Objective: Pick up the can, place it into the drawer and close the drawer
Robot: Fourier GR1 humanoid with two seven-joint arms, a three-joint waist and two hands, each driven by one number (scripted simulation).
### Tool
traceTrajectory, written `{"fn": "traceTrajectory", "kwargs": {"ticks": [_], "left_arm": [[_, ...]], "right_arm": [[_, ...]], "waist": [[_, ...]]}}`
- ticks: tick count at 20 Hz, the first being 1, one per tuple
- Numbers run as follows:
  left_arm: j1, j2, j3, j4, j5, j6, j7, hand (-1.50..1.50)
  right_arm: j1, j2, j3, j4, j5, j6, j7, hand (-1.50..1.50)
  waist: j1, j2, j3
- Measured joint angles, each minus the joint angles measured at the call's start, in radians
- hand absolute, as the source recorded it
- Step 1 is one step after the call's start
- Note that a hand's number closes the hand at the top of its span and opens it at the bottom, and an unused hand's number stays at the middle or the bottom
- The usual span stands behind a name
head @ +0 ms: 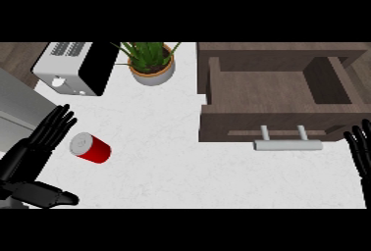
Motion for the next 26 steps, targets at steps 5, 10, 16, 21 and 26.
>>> {"fn": "traceTrajectory", "kwargs": {"ticks": [5,10,16,21,26], "left_arm": [[-0.017,-0.001,0.007,0.096,-0.054,0.003,-0.077,-1.50],[-0.056,0.019,0.023,0.220,-0.105,0.004,-0.168,-1.50],[-0.095,0.059,0.039,0.394,-0.162,-0.011,-0.305,-1.50],[-0.126,0.089,0.042,0.540,-0.211,-0.015,-0.416,-1.50],[-0.157,0.095,0.030,0.665,-0.257,0.005,-0.508,-1.50]], "right_arm": [[0.005,0.004,-0.021,0.001,-0.009,0.018,-0.007,-1.50],[-0.013,0.007,-0.033,0.021,-0.005,0.024,-0.011,-1.50],[-0.017,0.025,-0.019,0.017,0.016,0.022,-0.008,-1.50],[0.001,0.014,-0.056,0.013,-0.016,0.050,-0.021,-1.50],[-0.008,0.019,-0.061,0.012,-0.010,0.052,-0.023,-1.50]], "waist": [[0.000,0.000,0.000],[-0.001,0.000,0.000],[-0.002,0.001,0.000],[-0.003,0.001,0.000],[-0.003,0.001,0.000]]}}
